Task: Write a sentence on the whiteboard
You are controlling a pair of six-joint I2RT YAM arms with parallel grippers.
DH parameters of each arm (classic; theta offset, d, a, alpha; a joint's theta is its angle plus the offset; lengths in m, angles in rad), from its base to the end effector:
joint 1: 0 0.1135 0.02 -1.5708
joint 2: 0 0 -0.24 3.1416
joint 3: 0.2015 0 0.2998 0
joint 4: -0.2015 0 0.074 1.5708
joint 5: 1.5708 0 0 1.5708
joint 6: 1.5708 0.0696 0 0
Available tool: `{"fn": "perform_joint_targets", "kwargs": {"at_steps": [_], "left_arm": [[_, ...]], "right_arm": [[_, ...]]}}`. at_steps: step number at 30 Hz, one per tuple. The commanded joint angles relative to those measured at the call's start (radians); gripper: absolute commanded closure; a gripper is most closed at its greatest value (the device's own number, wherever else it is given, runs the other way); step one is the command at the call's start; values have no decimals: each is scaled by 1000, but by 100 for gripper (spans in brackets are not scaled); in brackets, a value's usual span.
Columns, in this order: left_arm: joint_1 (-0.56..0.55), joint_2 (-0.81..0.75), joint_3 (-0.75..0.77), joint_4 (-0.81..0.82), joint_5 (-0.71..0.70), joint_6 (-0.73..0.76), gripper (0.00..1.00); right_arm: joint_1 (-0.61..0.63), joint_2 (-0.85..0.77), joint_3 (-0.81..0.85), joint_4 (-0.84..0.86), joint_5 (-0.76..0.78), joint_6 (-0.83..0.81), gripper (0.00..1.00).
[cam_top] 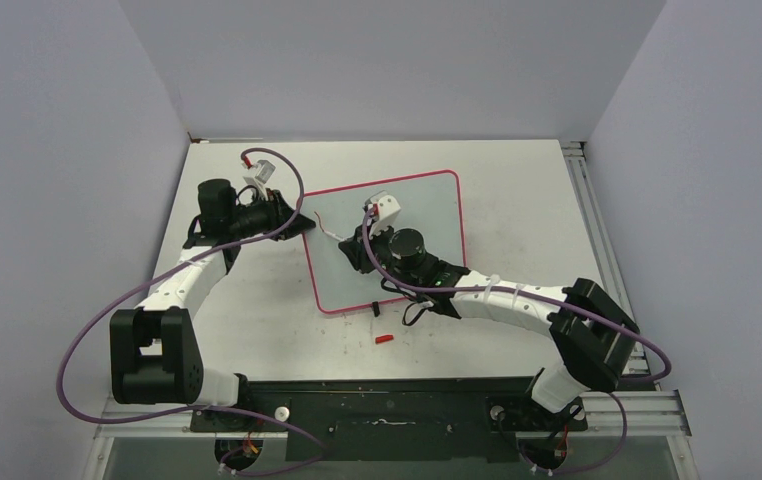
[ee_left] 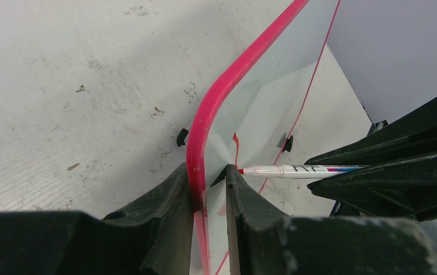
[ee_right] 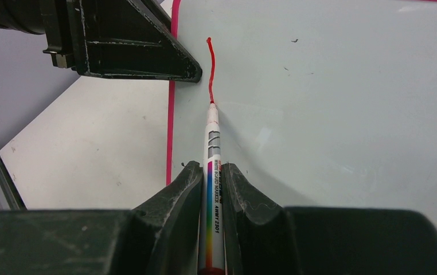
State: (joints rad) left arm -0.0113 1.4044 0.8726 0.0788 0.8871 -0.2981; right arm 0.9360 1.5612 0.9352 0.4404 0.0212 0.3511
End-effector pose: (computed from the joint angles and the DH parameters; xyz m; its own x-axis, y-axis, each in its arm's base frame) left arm 0.3693 -0.0581 0.2013 -0.6251 -0.1785 -0.7598 0.5446 0.5977 -0.5884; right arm 0.2574 0.3470 0.2035 -0.3754 0.0702 -0.9242 -0.7067 0.6236 0.3344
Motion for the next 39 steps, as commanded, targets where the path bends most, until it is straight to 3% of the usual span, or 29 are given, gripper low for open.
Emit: {"fn": "perform_joint_targets", "kwargs": {"at_steps": [1, 15, 39], "left_arm": [[-15, -12, 29, -4, 6, 28, 83], [-15, -15, 29, -4, 6, 30, 83], [-15, -13, 31, -2, 10, 31, 83]], "right_arm": [[7, -36, -9, -25, 13, -6, 95], [16, -89, 42, 0, 22, -17, 95], [12, 44, 149, 83, 51, -78, 95]]}}
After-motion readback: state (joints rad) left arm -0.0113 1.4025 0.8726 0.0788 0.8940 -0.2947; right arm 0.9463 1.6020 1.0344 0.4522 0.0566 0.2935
